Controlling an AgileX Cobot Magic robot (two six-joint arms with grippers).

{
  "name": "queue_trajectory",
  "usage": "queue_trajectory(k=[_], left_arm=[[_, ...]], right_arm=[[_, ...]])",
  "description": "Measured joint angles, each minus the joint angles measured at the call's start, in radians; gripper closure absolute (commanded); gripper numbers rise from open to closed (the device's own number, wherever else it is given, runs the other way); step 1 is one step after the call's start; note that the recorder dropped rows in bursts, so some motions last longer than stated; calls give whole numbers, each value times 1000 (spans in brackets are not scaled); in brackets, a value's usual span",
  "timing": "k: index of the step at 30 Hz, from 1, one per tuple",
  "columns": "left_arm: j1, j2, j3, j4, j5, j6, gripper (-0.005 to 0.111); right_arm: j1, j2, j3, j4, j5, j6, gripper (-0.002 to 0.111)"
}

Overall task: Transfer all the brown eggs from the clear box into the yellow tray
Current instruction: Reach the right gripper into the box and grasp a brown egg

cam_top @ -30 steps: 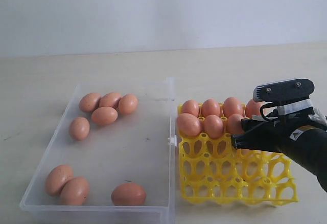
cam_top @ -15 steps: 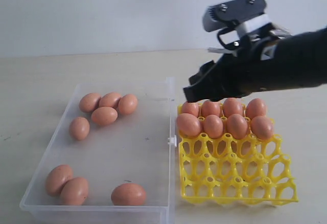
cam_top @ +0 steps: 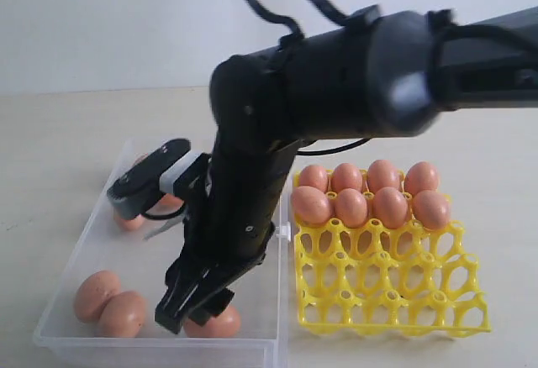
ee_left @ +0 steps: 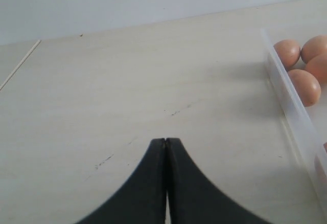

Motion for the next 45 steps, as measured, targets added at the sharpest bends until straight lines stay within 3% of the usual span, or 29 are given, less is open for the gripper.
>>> queue_trajectory(k=[6,21,31,45], left_arm=[[0,0,0,0,0,0,107],[0,0,0,0,0,0,107],[0,0,0,0,0,0,107],[0,0,0,0,0,0,107]], right_arm=[[16,103,-112,20,130,-37,47],[16,177,-199,65,208,-76,47],[-15,126,-191,-57,103,-72,47],[-25,145,-191,-75,-19,-86,47]])
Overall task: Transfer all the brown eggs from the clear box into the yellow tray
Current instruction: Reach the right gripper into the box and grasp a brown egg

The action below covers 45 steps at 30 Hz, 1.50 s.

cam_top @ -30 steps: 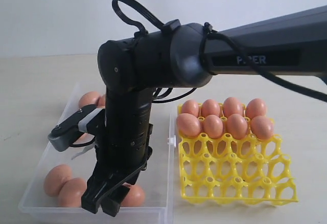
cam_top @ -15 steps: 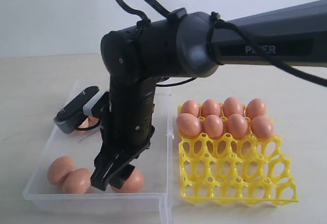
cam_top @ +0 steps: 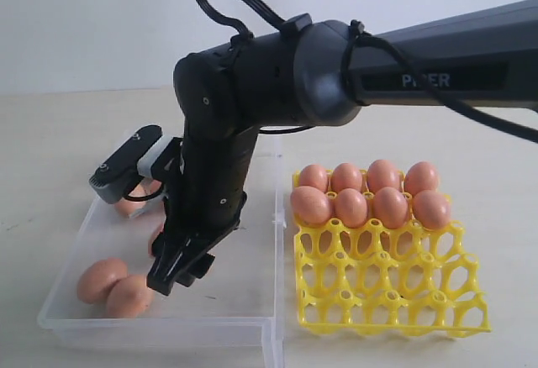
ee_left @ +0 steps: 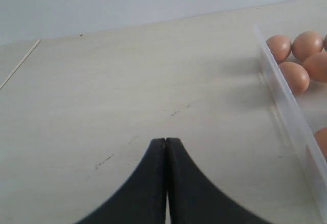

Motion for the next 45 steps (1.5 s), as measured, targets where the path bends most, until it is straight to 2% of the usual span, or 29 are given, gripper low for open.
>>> queue_trajectory(k=[5,7,10,15,32,45], left_arm=[[0,0,0,0,0,0,107],[0,0,0,0,0,0,107],[0,0,0,0,0,0,107],[0,0,0,0,0,0,107],[0,0,0,0,0,0,107],[0,0,0,0,0,0,107]], right_arm=[[0,6,0,-38,-153,-2,47],[-1,6,0,22,-193,24,47],[-1,18,0,187,-242,193,47],[1,59,0,295,-252,317,47],[52,123,0,370,-252,331,47],[55,145,0,389,-269,331,48]])
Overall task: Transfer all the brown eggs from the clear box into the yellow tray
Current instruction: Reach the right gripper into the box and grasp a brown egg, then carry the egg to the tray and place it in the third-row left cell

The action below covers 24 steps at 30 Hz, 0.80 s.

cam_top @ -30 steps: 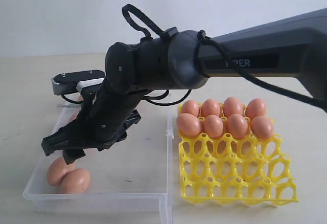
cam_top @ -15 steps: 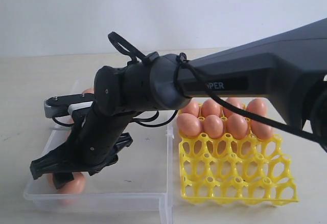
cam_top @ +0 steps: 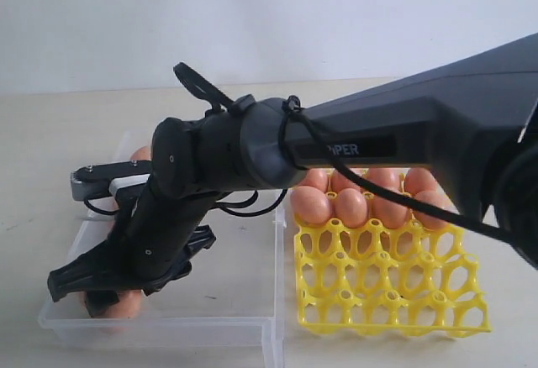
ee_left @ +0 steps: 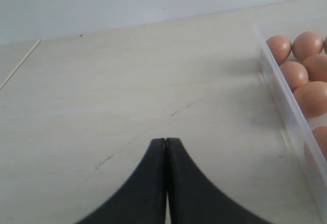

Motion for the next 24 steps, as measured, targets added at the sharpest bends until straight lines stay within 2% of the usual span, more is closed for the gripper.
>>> queue_trajectory(k=[2,4,9,15,19,24], left_arm=[[0,0,0,0,0,0,107],[0,0,0,0,0,0,107],[0,0,0,0,0,0,107],[0,0,0,0,0,0,107],[0,0,0,0,0,0,107],[0,0,0,0,0,0,107]], right_arm=[[1,19,0,-5,4,-2,54],[4,21,0,-3,-2,-2,66],[6,19,0,-7,-15,-2,108],[6,-26,4,-122,-56,-2,108],[-15,-110,4,-270,-102,11,108],[-67,-234,73,-490,-164,128,108]])
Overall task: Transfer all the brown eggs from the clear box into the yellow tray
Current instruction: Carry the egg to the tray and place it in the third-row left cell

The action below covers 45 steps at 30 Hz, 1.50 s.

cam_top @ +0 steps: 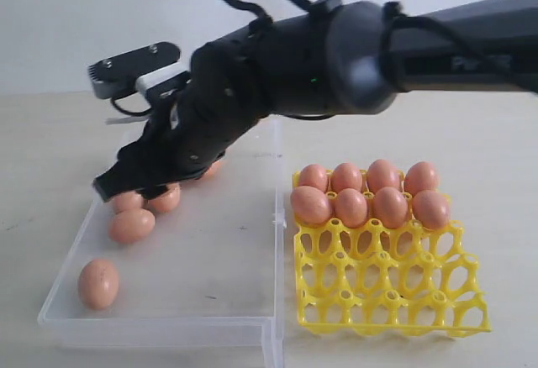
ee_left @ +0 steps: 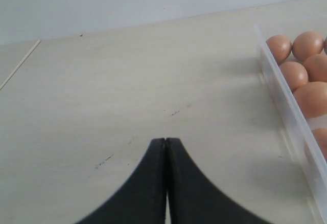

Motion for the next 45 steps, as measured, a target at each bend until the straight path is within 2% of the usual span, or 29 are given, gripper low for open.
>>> queue_trajectory(k=[11,17,23,30,36,45], left_arm=[[0,0,0,0,0,0,107],[0,0,0,0,0,0,107],[0,0,0,0,0,0,107],[0,0,0,0,0,0,107],[0,0,0,0,0,0,107],[0,0,0,0,0,0,107]], right_arm=[[-130,-211,392,-62,-130,43,108],[-203,-261,510,-62,-181,46,108],[-255,-261,552,-62,-203,46,108],[-263,-262,554,-74,-162,51,108],[-261,-262,554,-217,-104,183,108],[-182,-262,554,-263,-91,223,108]])
